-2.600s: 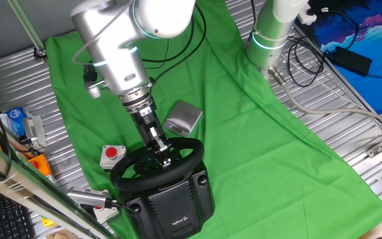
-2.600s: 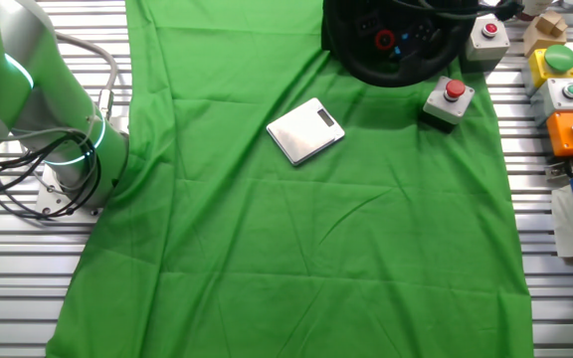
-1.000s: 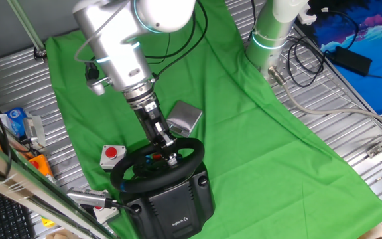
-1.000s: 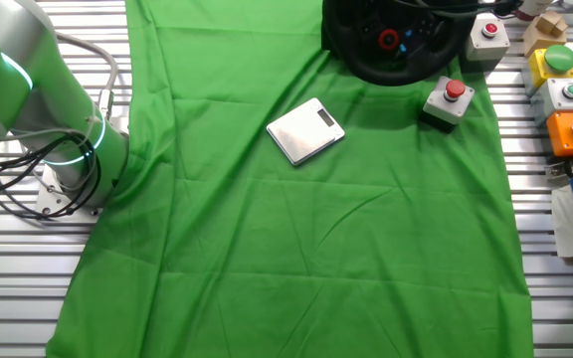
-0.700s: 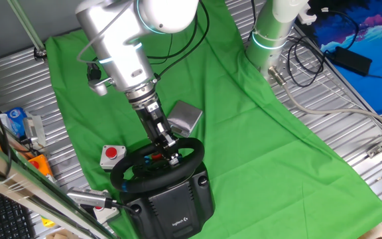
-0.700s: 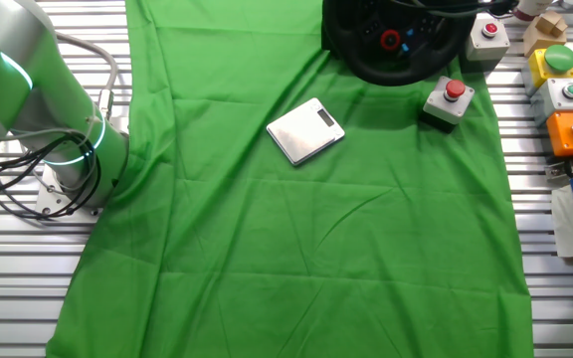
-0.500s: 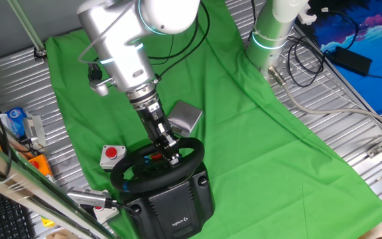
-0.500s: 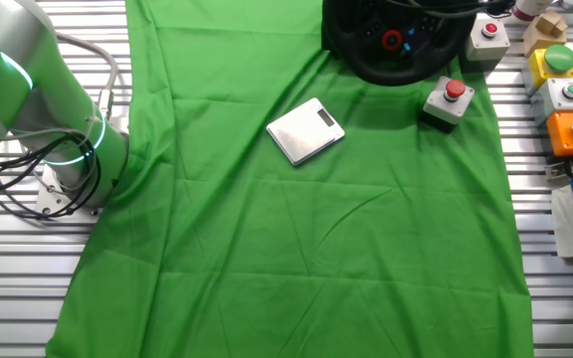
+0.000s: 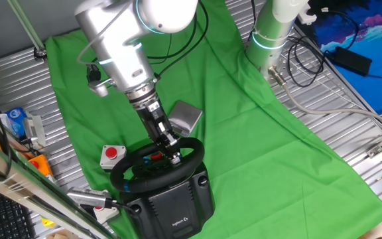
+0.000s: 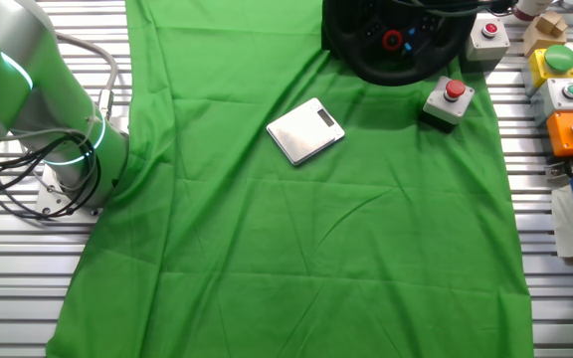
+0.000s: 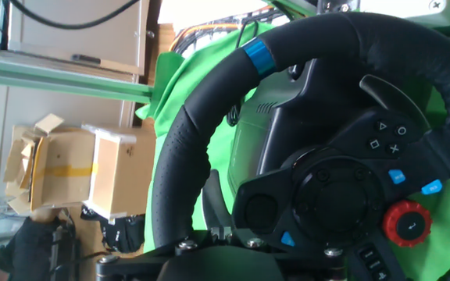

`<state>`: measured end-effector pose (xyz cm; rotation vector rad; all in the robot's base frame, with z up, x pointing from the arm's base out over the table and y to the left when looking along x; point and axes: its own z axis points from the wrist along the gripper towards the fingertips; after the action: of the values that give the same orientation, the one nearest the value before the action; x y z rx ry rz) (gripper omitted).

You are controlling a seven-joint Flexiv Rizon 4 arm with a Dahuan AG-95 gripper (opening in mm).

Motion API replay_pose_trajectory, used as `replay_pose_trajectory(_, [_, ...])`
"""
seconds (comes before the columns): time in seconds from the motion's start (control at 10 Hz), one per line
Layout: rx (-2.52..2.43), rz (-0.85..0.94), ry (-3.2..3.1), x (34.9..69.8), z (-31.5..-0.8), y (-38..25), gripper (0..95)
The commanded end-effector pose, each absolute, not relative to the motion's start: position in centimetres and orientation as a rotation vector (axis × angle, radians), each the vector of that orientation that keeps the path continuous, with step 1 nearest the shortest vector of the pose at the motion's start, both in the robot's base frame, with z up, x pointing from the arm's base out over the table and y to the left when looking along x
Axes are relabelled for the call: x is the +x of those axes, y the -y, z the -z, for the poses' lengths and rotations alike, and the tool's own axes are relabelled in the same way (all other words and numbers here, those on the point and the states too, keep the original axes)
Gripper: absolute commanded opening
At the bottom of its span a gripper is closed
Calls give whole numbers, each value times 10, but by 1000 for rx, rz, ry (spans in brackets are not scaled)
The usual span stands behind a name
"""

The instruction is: Rotate the steering wheel 90 degrees counterclockwise

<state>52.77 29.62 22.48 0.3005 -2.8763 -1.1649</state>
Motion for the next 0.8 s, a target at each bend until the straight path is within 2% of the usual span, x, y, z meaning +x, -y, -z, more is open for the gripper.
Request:
replay_pose_trajectory(0.1, [316, 1161, 2873, 525, -226, -295, 0])
replay_pose_trajectory(0.8, [390, 1112, 2893, 518, -224, -295, 0])
